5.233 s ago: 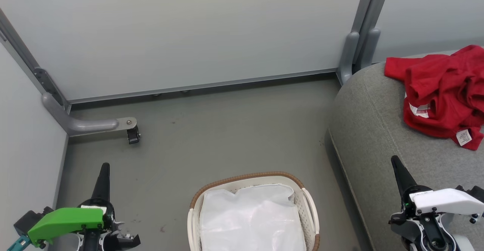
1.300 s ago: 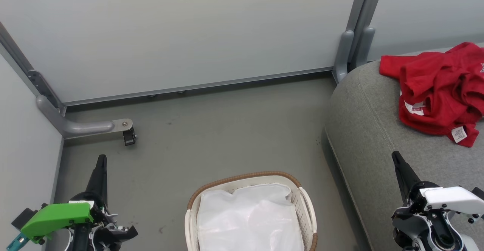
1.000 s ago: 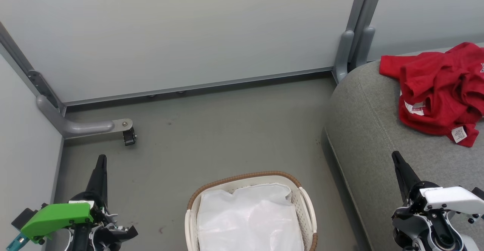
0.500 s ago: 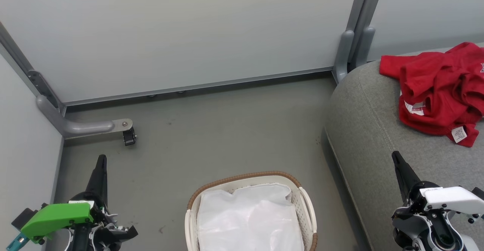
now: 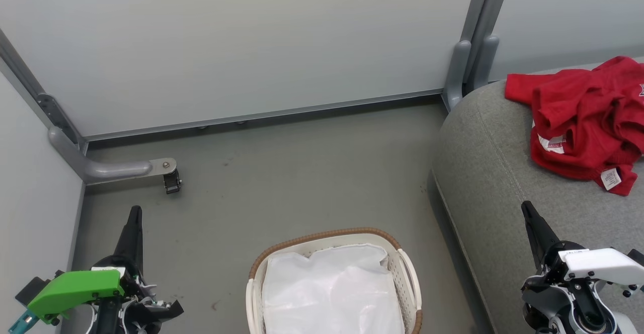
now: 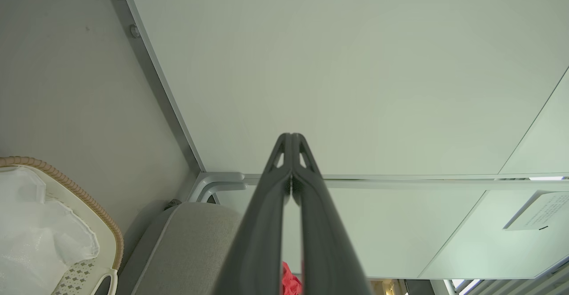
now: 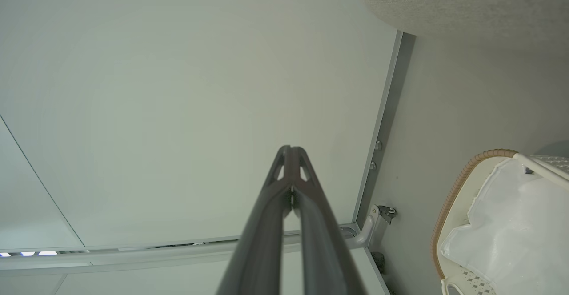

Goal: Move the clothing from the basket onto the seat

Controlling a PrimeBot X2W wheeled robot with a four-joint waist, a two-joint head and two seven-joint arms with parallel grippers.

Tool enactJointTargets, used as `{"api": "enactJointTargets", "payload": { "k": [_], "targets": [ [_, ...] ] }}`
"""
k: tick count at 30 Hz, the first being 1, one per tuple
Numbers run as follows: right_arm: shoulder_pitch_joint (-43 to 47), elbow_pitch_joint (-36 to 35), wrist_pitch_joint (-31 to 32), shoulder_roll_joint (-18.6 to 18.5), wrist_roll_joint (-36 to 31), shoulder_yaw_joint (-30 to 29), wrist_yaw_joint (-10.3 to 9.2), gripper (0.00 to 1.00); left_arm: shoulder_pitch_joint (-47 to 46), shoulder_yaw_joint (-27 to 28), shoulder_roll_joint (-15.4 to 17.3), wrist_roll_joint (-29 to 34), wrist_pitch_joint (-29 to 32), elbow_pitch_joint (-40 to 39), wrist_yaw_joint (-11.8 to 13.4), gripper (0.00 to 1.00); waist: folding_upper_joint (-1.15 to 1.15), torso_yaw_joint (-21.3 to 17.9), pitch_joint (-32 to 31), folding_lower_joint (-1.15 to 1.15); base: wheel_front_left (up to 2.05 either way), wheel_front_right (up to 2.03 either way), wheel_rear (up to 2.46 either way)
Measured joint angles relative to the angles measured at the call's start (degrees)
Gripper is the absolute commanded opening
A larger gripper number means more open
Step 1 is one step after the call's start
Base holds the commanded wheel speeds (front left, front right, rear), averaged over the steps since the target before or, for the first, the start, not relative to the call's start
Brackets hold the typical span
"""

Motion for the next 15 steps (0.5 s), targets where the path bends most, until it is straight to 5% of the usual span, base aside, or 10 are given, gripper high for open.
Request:
{"api": "enactJointTargets", "payload": {
  "k": [15],
  "targets": [
    [0.0, 0.0, 0.0, 0.0, 0.0, 0.0, 0.0, 0.0, 0.0, 0.0, 0.0, 0.0, 0.0, 0.0, 0.0, 0.0, 0.0, 0.0, 0.0, 0.0, 0.0, 0.0, 0.0]
  ]
}}
